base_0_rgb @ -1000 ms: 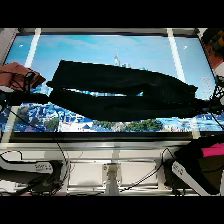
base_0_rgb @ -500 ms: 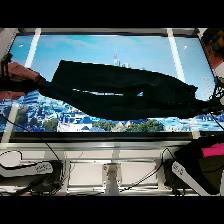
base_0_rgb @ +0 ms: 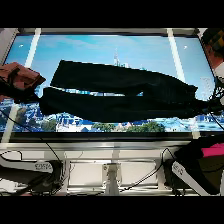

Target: Fold the clothes and pants, and hang the long-sleeved shirts on hangers.

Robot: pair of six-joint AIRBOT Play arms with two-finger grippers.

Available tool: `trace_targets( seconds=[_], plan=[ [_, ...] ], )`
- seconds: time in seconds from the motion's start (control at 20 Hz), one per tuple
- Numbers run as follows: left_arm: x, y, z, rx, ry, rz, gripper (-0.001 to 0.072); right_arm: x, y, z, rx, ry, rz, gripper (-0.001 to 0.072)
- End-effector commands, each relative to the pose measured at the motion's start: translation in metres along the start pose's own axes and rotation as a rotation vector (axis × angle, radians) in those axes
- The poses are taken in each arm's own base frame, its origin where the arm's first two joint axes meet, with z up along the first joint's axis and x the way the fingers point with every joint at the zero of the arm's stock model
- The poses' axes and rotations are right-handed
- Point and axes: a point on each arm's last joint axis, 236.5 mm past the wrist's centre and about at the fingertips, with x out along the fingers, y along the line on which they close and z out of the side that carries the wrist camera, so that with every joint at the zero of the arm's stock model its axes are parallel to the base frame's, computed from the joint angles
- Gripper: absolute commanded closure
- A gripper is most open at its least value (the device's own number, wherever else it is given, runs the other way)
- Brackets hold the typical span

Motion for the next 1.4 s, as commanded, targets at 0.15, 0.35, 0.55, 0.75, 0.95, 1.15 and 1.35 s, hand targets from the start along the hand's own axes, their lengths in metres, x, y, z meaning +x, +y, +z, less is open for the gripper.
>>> trace_targets(
  seconds=[0.15,0.35,0.55,0.75,0.95,1.15,1.35],
  plan=[
    [0.055,0.034,-0.001,-0.038,0.099,-0.020,0.0544,0.000,0.000,0.006,-0.001,-0.024,-0.001,0.0680],
    [0.057,0.035,-0.004,-0.026,0.113,-0.028,0.0001,0.000,0.000,0.006,-0.002,-0.024,-0.002,0.0679],
    [0.039,0.036,-0.016,-0.020,0.127,-0.053,0.0103,0.000,-0.001,0.007,-0.003,-0.031,-0.004,0.0680],
    [-0.008,0.025,-0.020,-0.041,0.035,-0.104,0.0104,-0.001,-0.001,0.014,-0.003,-0.061,-0.005,0.0679],
    [-0.035,0.004,-0.034,-0.065,-0.086,-0.139,0.0107,-0.001,-0.001,0.018,-0.002,-0.076,-0.006,0.0679],
    [0.007,0.003,-0.076,-0.145,-0.131,-0.102,0.0107,-0.001,-0.002,0.019,-0.004,-0.081,-0.008,0.0679],
    [0.051,0.009,-0.114,-0.212,-0.081,-0.099,0.0108,-0.002,-0.002,0.026,-0.004,-0.109,-0.010,0.0680]
  ],
)
